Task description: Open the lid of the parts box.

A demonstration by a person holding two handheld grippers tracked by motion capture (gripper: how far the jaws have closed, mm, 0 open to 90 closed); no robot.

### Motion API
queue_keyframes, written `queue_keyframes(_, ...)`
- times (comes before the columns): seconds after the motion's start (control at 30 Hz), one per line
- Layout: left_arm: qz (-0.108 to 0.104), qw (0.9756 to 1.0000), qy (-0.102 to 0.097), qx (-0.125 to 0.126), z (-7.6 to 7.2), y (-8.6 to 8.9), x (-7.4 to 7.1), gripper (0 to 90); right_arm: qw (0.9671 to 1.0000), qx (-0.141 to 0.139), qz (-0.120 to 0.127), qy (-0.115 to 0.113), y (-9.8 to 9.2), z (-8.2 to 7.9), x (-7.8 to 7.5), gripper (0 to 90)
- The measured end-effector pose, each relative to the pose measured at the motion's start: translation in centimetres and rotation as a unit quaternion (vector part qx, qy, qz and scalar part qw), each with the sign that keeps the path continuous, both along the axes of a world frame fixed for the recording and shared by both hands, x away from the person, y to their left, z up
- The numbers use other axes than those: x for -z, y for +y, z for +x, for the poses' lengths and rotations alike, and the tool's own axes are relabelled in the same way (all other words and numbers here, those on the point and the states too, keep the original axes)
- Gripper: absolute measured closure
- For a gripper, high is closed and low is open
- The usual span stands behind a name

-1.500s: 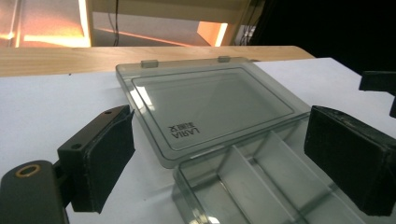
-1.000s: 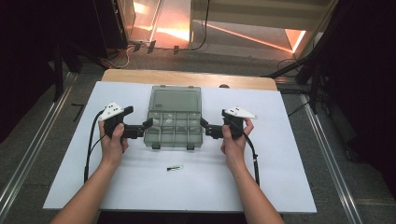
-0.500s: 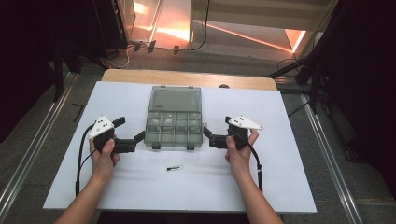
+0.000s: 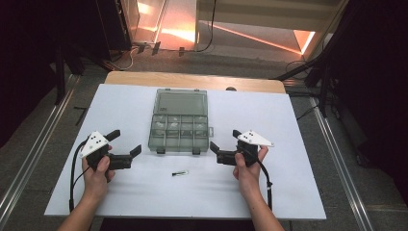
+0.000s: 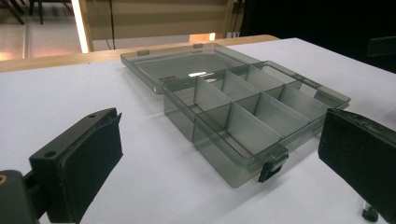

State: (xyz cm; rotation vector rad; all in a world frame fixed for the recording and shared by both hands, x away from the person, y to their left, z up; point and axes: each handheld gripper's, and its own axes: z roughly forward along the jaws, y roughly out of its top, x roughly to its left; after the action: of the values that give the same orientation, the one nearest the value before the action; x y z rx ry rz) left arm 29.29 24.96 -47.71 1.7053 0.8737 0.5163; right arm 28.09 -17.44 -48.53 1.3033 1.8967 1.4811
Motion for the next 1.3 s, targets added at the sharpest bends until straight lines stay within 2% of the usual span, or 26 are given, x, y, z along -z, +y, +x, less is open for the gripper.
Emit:
queue_keyframes(0.2,-0.004,1.0000,-0.001,-0.002,-1.0,0.9,0.1,0.0,0.9999,-0.010,0.001,0.006,0.1,-0.6,0.2,0.0)
queue_keyframes(0.37,0.001,1.0000,-0.002,-0.007,-1.9,1.5,0.6,1.6,0.9998,-0.017,-0.002,0.007,0.4,-1.2,0.2,0.0)
queue_keyframes(0.6,0.006,0.9999,-0.003,-0.010,-3.1,2.6,0.7,1.5,0.9991,-0.041,-0.001,0.010,1.1,-1.6,0.2,0.0)
queue_keyframes(0.77,-0.002,1.0000,0.007,0.000,-3.5,3.1,1.1,1.5,0.9985,-0.053,-0.007,0.012,1.8,-1.8,0.1,0.0)
queue_keyframes(0.83,0.003,1.0000,0.006,0.001,-3.6,3.0,1.2,1.5,0.9982,-0.058,-0.008,0.011,2.0,-1.8,0.0,0.0)
queue_keyframes(1.13,-0.005,1.0000,0.007,0.000,-3.5,3.2,1.3,1.5,0.9967,-0.077,-0.011,0.023,2.9,-2.1,-0.5,0.0)
queue_keyframes(1.3,-0.001,1.0000,0.006,0.003,-3.4,3.0,1.5,1.5,0.9965,-0.081,-0.010,0.020,3.0,-2.1,-0.7,0.0)
